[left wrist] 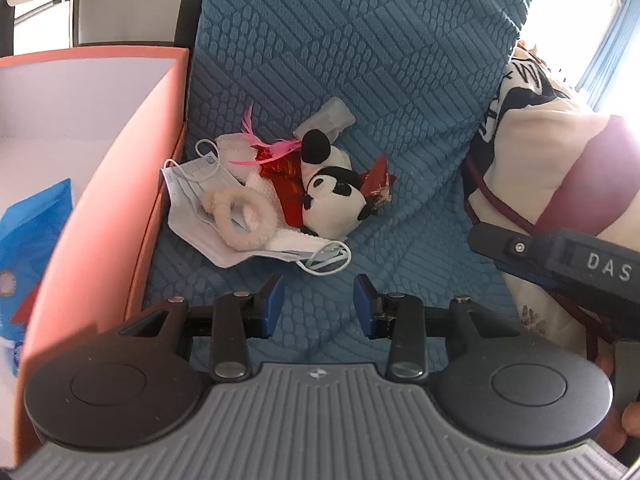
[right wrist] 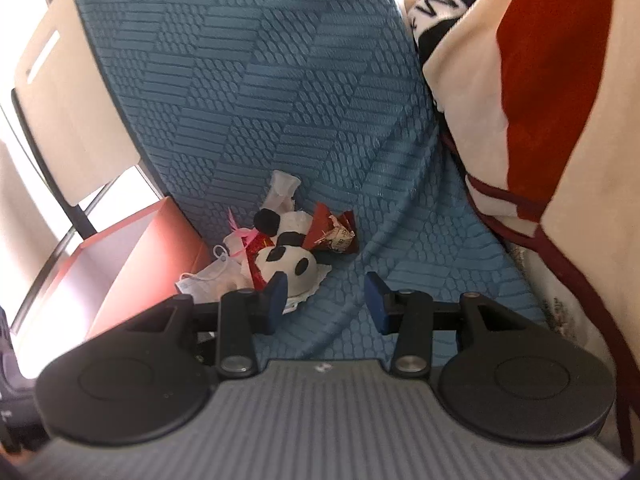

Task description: Organize soft objects

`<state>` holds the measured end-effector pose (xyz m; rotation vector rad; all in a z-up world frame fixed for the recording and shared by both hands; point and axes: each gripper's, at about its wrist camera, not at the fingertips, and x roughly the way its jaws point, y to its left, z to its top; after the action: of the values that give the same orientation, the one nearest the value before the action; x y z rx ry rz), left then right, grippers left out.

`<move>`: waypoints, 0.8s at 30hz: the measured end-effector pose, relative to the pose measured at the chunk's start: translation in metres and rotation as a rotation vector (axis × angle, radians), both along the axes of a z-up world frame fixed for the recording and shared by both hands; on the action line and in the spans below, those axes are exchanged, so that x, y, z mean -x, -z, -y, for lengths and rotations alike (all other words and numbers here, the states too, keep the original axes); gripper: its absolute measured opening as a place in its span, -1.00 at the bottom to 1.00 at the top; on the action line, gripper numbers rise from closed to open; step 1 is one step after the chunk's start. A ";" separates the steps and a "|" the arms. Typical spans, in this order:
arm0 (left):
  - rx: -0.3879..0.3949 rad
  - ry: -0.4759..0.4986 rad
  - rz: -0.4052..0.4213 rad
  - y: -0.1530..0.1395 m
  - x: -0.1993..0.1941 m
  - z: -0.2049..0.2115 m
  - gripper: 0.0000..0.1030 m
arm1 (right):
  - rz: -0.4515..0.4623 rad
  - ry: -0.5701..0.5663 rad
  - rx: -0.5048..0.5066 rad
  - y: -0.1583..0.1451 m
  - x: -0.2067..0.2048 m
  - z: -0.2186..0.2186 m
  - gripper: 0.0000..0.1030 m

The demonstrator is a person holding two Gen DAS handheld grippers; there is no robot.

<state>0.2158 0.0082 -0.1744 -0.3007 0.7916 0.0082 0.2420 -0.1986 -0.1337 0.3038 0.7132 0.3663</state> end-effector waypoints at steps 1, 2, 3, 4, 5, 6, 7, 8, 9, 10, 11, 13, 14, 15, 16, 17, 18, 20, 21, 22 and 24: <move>0.004 -0.007 0.000 0.001 -0.003 -0.001 -0.15 | -0.013 0.001 -0.008 0.002 -0.005 0.000 -0.12; 0.011 -0.016 -0.003 0.003 -0.005 -0.002 -0.15 | -0.024 0.003 -0.017 0.004 -0.009 0.000 -0.11; 0.022 -0.024 -0.007 0.004 -0.007 -0.005 -0.15 | -0.035 0.003 -0.026 0.006 -0.013 0.000 -0.11; 0.034 -0.030 -0.012 0.005 -0.009 -0.007 -0.15 | -0.047 0.004 -0.033 0.008 -0.017 -0.001 -0.11; 0.045 -0.037 -0.017 0.007 -0.010 -0.009 -0.15 | -0.061 0.004 -0.041 0.011 -0.021 -0.002 -0.10; 0.055 -0.047 -0.024 0.009 -0.012 -0.010 -0.15 | -0.075 0.001 -0.054 0.013 -0.026 -0.002 -0.08; 0.068 -0.057 -0.034 0.011 -0.014 -0.013 -0.15 | -0.088 -0.004 -0.071 0.015 -0.031 -0.003 -0.08; 0.079 -0.063 -0.039 0.013 -0.016 -0.014 -0.15 | -0.102 -0.011 -0.091 0.018 -0.036 -0.004 -0.08; 0.088 -0.067 -0.044 0.014 -0.017 -0.015 -0.15 | -0.115 -0.018 -0.108 0.019 -0.040 -0.005 -0.08; 0.095 -0.071 -0.047 0.015 -0.018 -0.016 -0.15 | -0.130 -0.030 -0.123 0.022 -0.045 -0.008 -0.08; 0.107 -0.075 -0.047 0.016 -0.020 -0.017 -0.15 | -0.143 -0.040 -0.133 0.024 -0.050 -0.011 -0.08; 0.142 -0.090 -0.049 0.018 -0.021 -0.022 -0.15 | -0.169 -0.062 -0.145 0.028 -0.058 -0.017 -0.08; 0.164 -0.100 -0.050 0.020 -0.022 -0.025 -0.15 | -0.184 -0.068 -0.155 0.031 -0.062 -0.020 -0.08; 0.186 -0.109 -0.051 0.020 -0.023 -0.027 -0.15 | -0.197 -0.071 -0.167 0.033 -0.066 -0.022 -0.08; 0.211 -0.121 -0.053 0.021 -0.023 -0.030 -0.15 | -0.210 -0.075 -0.180 0.035 -0.071 -0.024 -0.08; 0.231 -0.134 -0.058 0.022 -0.023 -0.033 -0.15 | -0.223 -0.080 -0.194 0.037 -0.074 -0.026 -0.08; 0.235 -0.143 -0.063 0.022 -0.024 -0.033 -0.14 | -0.239 -0.085 -0.209 0.039 -0.078 -0.028 -0.08; 0.241 -0.134 -0.046 0.021 -0.023 -0.033 -0.08 | -0.265 -0.093 -0.227 0.042 -0.084 -0.033 -0.07; 0.236 -0.131 -0.043 0.020 -0.022 -0.032 -0.08 | -0.270 -0.091 -0.228 0.042 -0.085 -0.034 -0.07; 0.221 -0.126 -0.040 0.019 -0.021 -0.029 -0.08 | -0.272 -0.090 -0.224 0.043 -0.087 -0.036 -0.07; 0.173 -0.110 -0.018 0.013 -0.018 -0.024 -0.08 | -0.280 -0.089 -0.220 0.045 -0.090 -0.040 -0.07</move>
<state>0.2343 0.0317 -0.1870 -0.5080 0.7938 0.0461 0.3319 -0.1590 -0.1783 0.5397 0.9655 0.4935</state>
